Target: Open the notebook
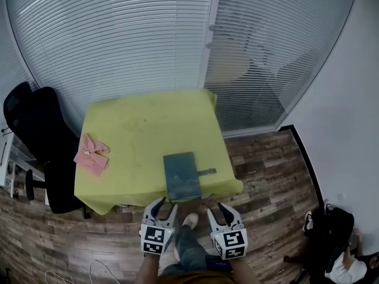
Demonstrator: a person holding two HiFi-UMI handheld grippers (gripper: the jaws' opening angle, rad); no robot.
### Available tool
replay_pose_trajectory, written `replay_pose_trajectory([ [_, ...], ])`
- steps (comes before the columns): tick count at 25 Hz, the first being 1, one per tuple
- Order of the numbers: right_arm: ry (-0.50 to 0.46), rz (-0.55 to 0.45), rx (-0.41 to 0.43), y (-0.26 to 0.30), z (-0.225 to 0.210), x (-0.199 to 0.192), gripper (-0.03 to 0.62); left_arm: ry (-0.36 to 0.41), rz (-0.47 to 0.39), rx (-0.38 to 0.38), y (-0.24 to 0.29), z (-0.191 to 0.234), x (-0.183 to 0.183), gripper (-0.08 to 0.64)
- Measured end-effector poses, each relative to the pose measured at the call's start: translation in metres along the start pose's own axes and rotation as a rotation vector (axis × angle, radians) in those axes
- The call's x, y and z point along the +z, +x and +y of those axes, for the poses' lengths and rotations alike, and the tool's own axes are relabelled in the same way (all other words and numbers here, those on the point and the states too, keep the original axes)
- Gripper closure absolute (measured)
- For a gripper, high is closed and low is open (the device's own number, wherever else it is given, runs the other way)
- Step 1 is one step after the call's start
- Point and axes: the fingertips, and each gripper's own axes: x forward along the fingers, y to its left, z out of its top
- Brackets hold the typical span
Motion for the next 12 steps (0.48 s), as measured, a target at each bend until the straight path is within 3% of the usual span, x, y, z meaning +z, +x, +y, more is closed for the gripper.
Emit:
replay_pose_trajectory([
  [12,0.006,0.024,0.035,0.027,-0.011,-0.009,0.437,0.046,0.06,-0.016,0.027,-0.002,-0.013,0.403],
])
